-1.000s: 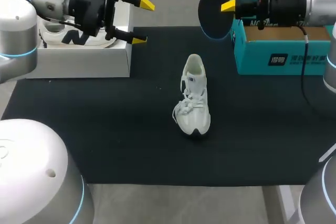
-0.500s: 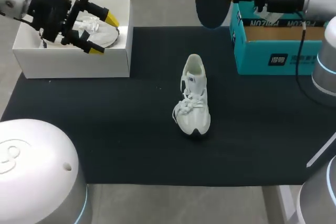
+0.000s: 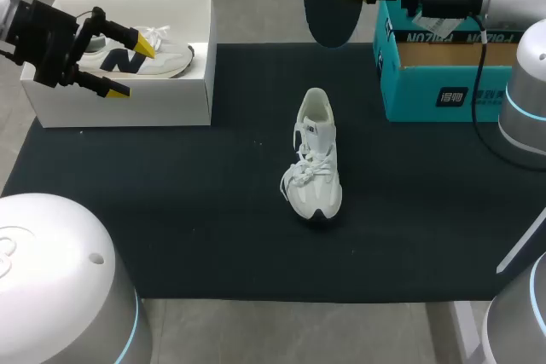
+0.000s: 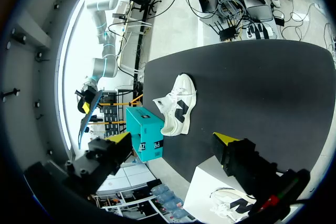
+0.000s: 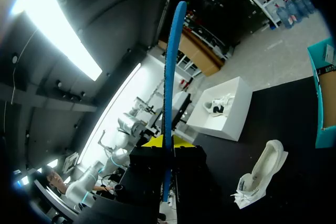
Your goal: Take the shoe out of the shoebox, open the shoe tongue, remove and reinsert the insole, then place the shoe into the shoebox
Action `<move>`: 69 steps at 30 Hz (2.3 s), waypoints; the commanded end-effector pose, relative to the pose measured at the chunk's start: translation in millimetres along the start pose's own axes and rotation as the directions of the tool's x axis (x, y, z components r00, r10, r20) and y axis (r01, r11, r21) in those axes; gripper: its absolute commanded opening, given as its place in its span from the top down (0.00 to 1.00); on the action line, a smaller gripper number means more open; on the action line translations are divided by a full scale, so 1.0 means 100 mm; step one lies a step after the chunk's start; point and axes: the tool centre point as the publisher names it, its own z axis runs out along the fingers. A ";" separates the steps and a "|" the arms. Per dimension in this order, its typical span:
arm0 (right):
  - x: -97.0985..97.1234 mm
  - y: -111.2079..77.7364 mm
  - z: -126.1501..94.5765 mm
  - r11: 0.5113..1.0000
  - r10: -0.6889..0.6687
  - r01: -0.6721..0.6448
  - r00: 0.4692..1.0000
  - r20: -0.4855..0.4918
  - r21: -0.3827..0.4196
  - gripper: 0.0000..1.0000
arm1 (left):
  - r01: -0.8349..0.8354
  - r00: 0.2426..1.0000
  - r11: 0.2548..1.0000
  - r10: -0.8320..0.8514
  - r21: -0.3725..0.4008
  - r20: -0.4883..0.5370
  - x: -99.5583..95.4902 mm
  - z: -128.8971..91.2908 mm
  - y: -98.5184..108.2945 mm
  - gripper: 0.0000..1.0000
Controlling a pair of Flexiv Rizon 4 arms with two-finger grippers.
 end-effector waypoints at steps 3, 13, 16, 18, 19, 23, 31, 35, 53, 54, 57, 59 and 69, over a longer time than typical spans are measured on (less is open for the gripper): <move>0.00 0.03 0.01 1.000 -0.012 0.012 1.000 0.006 0.003 1.00 | 0.026 1.000 0.999 -0.026 -0.031 -0.001 0.09 0.03 0.03 0.00; 0.04 0.12 0.02 0.996 -0.090 0.090 0.996 0.003 0.018 1.00 | 0.085 0.995 0.996 -0.086 -0.035 -0.041 0.09 0.06 0.07 0.00; 0.07 0.13 0.01 0.995 -0.098 0.098 0.995 0.001 0.022 1.00 | 0.085 0.995 0.996 -0.086 -0.035 -0.041 0.09 0.06 0.07 0.00; 0.07 0.13 0.01 0.995 -0.098 0.098 0.995 0.001 0.022 1.00 | 0.085 0.995 0.996 -0.086 -0.035 -0.041 0.09 0.06 0.07 0.00; 0.07 0.13 0.01 0.995 -0.098 0.098 0.995 0.001 0.022 1.00 | 0.085 0.995 0.996 -0.086 -0.035 -0.041 0.09 0.06 0.07 0.00; 0.07 0.13 0.01 0.995 -0.098 0.098 0.995 0.001 0.022 1.00 | 0.085 0.995 0.996 -0.086 -0.035 -0.041 0.09 0.06 0.07 0.00; 0.07 0.13 0.01 0.995 -0.098 0.098 0.995 0.001 0.022 1.00 | 0.085 0.995 0.996 -0.086 -0.035 -0.041 0.09 0.06 0.07 0.00; 0.07 0.13 0.01 0.995 -0.098 0.098 0.995 0.001 0.022 1.00 | 0.085 0.995 0.996 -0.086 -0.035 -0.041 0.09 0.06 0.07 0.00; 0.07 0.13 0.01 0.995 -0.098 0.098 0.995 0.001 0.022 1.00 | 0.085 0.995 0.996 -0.086 -0.035 -0.041 0.09 0.06 0.07 0.00; 0.07 0.13 0.01 0.995 -0.098 0.098 0.995 0.001 0.022 1.00 | 0.085 0.995 0.996 -0.086 -0.035 -0.041 0.09 0.06 0.07 0.00; 0.07 0.13 0.01 0.995 -0.098 0.098 0.995 0.001 0.022 1.00 | 0.085 0.995 0.996 -0.086 -0.035 -0.041 0.09 0.06 0.07 0.00; -0.02 0.10 0.06 0.992 -0.122 0.121 0.992 0.016 0.029 1.00 | 0.085 0.995 0.996 -0.086 -0.035 -0.041 0.09 0.06 0.07 0.00; -0.61 -0.03 0.20 0.980 -0.197 0.199 0.976 0.097 -0.011 1.00 | 0.085 0.995 0.996 -0.086 -0.035 -0.041 0.09 0.06 0.07 0.00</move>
